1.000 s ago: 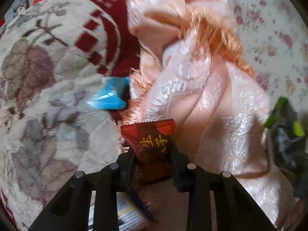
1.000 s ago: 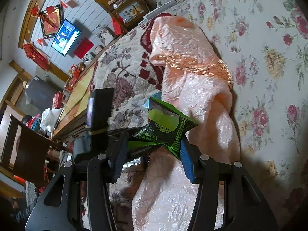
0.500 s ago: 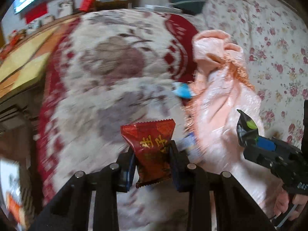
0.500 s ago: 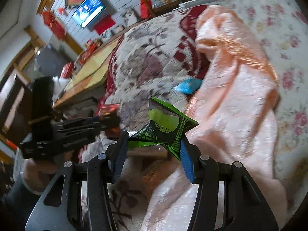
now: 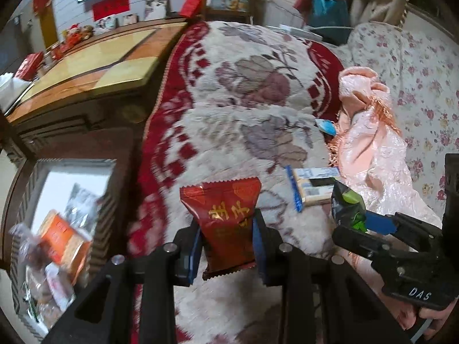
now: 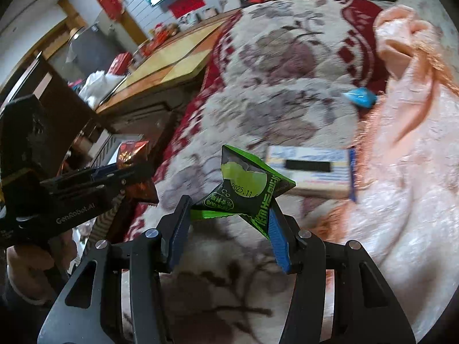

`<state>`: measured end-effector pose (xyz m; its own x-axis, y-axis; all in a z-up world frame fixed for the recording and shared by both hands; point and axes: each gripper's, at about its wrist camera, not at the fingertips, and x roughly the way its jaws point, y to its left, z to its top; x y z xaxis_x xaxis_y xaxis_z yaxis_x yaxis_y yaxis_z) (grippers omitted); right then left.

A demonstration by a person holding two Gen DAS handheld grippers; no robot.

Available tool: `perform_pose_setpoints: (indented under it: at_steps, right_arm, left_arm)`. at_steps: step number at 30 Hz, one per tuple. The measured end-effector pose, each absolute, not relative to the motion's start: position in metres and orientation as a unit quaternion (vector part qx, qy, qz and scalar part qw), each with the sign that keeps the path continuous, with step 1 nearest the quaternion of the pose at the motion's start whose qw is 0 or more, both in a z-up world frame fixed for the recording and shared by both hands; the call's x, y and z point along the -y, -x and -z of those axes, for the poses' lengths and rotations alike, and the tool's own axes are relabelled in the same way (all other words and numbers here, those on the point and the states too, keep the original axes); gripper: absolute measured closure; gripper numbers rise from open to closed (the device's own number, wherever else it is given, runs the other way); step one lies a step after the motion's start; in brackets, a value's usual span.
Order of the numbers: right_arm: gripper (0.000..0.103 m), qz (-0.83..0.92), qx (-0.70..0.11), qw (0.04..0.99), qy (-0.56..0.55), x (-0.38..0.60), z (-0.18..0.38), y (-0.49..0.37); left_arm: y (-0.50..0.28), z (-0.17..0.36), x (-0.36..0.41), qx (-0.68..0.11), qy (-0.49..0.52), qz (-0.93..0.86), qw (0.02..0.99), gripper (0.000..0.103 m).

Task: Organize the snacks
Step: 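Carry the red packet and green packet over the white tray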

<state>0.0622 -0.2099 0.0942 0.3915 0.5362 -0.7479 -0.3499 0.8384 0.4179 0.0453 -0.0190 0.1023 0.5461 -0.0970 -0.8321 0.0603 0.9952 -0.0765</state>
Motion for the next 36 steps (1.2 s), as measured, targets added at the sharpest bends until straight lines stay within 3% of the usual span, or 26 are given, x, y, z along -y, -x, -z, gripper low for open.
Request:
perform_pose_setpoints:
  at_steps: [36]
  right_arm:
    - [0.053,-0.398,-0.485,0.778,0.029,0.038,-0.12,0.008]
  left_arm:
    - [0.056,-0.109,-0.145,-0.444,0.098,-0.102,0.885,0.069]
